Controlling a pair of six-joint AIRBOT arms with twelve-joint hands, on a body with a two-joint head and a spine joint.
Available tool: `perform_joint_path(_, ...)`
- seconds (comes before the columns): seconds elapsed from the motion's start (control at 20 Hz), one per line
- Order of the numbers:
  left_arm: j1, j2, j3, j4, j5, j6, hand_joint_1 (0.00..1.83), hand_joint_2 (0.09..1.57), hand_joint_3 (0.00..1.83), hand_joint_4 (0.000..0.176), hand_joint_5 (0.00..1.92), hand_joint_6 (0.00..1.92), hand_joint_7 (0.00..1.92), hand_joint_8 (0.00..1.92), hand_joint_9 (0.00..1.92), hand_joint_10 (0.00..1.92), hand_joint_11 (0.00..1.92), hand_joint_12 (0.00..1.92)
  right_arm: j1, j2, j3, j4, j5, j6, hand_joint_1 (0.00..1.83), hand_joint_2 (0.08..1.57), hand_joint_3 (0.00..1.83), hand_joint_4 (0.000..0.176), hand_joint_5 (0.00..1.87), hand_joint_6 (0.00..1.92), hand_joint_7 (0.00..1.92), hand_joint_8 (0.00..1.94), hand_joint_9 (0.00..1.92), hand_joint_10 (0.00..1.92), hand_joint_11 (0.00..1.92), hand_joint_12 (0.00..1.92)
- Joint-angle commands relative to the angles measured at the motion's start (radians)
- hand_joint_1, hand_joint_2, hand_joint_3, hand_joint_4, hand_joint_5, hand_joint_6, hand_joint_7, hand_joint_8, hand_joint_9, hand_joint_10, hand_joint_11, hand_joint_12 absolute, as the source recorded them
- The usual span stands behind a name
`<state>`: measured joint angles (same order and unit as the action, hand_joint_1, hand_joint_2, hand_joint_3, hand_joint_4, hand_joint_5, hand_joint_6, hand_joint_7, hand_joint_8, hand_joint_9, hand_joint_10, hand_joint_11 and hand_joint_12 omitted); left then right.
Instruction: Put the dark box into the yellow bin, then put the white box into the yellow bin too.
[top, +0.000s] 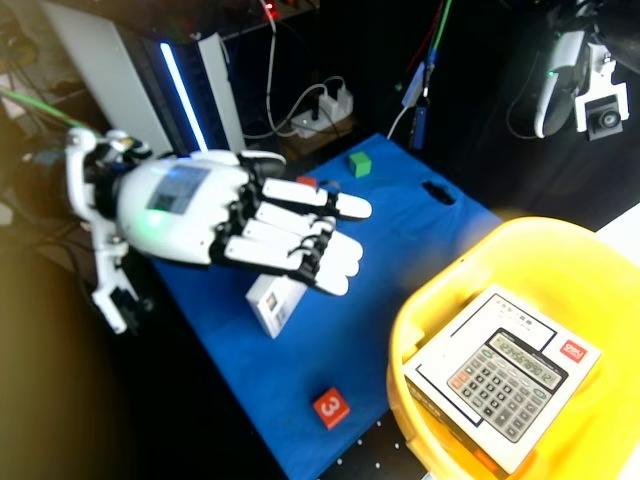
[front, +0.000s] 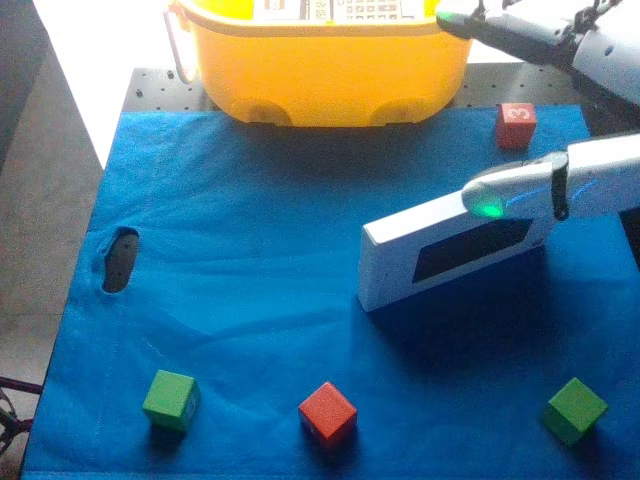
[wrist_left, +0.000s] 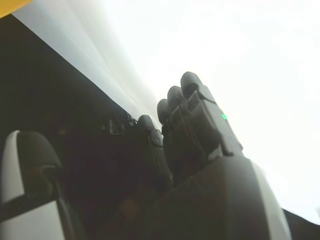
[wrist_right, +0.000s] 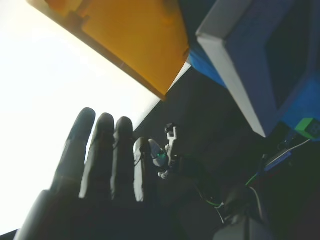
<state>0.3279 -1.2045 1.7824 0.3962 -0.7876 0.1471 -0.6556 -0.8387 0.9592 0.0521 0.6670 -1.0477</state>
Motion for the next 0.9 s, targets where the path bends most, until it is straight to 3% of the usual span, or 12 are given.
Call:
perform_joint_path(0.0,-0.009,0.005,0.001,-0.049,-0.095,-0.001,1.14,0.82,0.00,0.063,0.55,0.00,0.46,0.00,0.44,0.00,0.39,0.02,0.002,-0.006,-0.002,0.005,0.119,0.004,0.18,0.80,0.00,0.105,0.06,0.00,0.27,0.00,0.25,0.00,0.00,0.65)
perform_joint_path(0.1,-0.009,0.005,0.001,-0.049,-0.095,0.000,1.13,0.82,0.00,0.075,0.54,0.00,0.45,0.00,0.42,0.00,0.38,0.01,-0.006,-0.013,-0.001,0.003,0.113,0.004,0.28,0.73,0.00,0.129,0.07,0.00,0.26,0.00,0.21,0.00,0.00,0.47)
perform_joint_path(0.2,-0.009,0.004,0.000,-0.052,-0.095,0.003,1.14,0.82,0.00,0.049,0.51,0.00,0.44,0.00,0.41,0.00,0.38,0.01,-0.012,-0.023,0.002,0.001,0.100,0.004,0.43,0.68,0.00,0.145,0.06,0.00,0.24,0.00,0.18,0.00,0.00,0.36)
perform_joint_path(0.25,-0.009,0.004,0.000,-0.052,-0.095,0.004,1.13,0.81,0.00,0.066,0.51,0.00,0.46,0.01,0.42,0.01,0.38,0.01,-0.013,-0.024,0.003,0.001,0.099,0.004,0.51,0.72,0.00,0.118,0.06,0.00,0.25,0.00,0.22,0.00,0.00,0.52)
perform_joint_path(0.35,-0.007,0.002,-0.001,-0.052,-0.095,0.004,1.14,0.81,0.00,0.062,0.51,0.00,0.47,0.01,0.42,0.01,0.39,0.01,-0.018,-0.038,0.009,0.001,0.092,0.004,0.57,0.73,0.00,0.114,0.09,0.00,0.26,0.00,0.24,0.00,0.00,0.56)
perform_joint_path(0.45,-0.004,0.000,-0.002,-0.053,-0.095,0.004,1.13,0.81,0.00,0.089,0.50,0.00,0.45,0.00,0.41,0.00,0.39,0.01,-0.025,-0.052,0.017,0.001,0.083,0.004,0.71,0.74,0.00,0.096,0.13,0.02,0.26,0.00,0.26,0.01,0.00,0.56)
perform_joint_path(0.5,-0.002,-0.002,-0.002,-0.055,-0.095,0.004,1.13,0.81,0.00,0.084,0.49,0.00,0.45,0.00,0.41,0.00,0.39,0.01,-0.029,-0.061,0.022,0.001,0.077,0.004,0.76,0.73,0.00,0.102,0.16,0.01,0.27,0.00,0.27,0.01,0.00,0.52)
perform_joint_path(0.55,-0.002,-0.002,-0.002,-0.055,-0.095,0.004,1.13,0.81,0.00,0.069,0.48,0.00,0.44,0.00,0.41,0.00,0.39,0.02,-0.029,-0.062,0.023,0.001,0.077,0.004,0.80,0.75,0.00,0.074,0.21,0.01,0.31,0.01,0.30,0.01,0.00,0.54)
perform_joint_path(0.7,0.003,-0.004,-0.003,-0.057,-0.096,0.004,1.13,0.81,0.00,0.086,0.48,0.00,0.43,0.00,0.40,0.00,0.37,0.00,-0.037,-0.081,0.034,0.001,0.063,0.004,0.83,0.75,0.00,0.064,0.29,0.01,0.37,0.01,0.36,0.01,0.08,0.58)
perform_joint_path(0.75,0.005,-0.004,-0.004,-0.059,-0.097,0.004,1.13,0.81,0.00,0.105,0.49,0.00,0.43,0.00,0.40,0.00,0.36,0.00,-0.041,-0.091,0.039,0.001,0.056,0.004,0.85,0.75,0.00,0.038,0.37,0.00,0.43,0.00,0.43,0.01,0.20,0.54)
perform_joint_path(0.8,0.007,-0.004,-0.004,-0.061,-0.098,0.004,1.14,0.81,0.00,0.093,0.49,0.00,0.43,0.00,0.41,0.00,0.36,0.00,-0.044,-0.100,0.045,0.002,0.050,0.004,0.87,0.76,0.00,0.004,0.43,0.01,0.48,0.00,0.49,0.00,0.32,0.45)
perform_joint_path(0.85,0.009,-0.004,-0.005,-0.064,-0.099,0.004,1.12,0.81,0.00,0.106,0.48,0.00,0.42,0.00,0.40,0.00,0.38,0.01,-0.047,-0.112,0.052,0.002,0.045,0.004,0.91,0.79,0.00,0.000,0.53,0.01,0.57,0.01,0.58,0.01,0.47,0.34)
